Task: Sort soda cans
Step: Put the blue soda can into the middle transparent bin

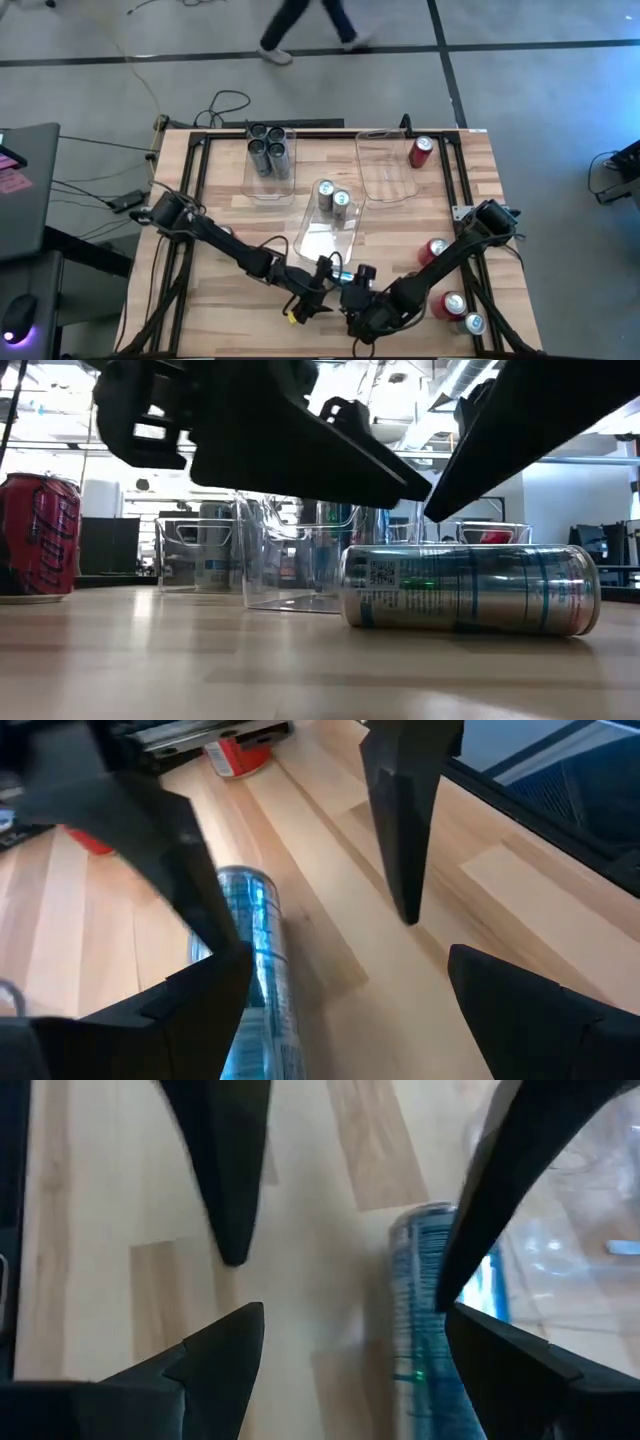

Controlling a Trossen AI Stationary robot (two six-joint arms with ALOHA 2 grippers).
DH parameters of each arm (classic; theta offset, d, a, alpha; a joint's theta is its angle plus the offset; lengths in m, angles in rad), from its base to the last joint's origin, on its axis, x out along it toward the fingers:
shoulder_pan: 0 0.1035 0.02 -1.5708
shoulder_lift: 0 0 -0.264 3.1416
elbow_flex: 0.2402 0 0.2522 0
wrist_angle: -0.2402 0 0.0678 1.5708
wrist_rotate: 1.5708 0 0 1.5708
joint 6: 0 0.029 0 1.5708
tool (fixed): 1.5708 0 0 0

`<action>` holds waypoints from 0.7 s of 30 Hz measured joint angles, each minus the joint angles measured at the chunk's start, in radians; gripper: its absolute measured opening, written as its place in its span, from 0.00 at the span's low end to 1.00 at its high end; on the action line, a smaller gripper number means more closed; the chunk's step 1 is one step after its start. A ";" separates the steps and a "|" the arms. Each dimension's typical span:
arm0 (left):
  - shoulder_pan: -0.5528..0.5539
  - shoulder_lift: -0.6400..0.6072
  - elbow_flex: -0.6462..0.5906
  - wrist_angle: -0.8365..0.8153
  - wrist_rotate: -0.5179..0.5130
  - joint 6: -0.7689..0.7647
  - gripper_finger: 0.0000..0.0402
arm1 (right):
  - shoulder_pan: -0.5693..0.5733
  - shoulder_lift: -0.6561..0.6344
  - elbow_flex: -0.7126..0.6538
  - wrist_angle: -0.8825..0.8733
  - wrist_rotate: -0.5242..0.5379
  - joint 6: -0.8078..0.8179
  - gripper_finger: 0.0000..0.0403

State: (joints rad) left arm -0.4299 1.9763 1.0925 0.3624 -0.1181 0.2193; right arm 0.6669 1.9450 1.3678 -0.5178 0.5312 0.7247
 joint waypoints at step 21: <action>0.025 0.074 0.042 -0.064 -0.112 -0.030 0.83 | 0.154 -0.001 0.059 -0.402 0.132 0.431 0.82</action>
State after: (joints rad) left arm -0.4049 2.0502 1.1343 0.2985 -0.2299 0.1898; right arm 0.8205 1.9438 1.4268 -0.9193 0.6635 1.1555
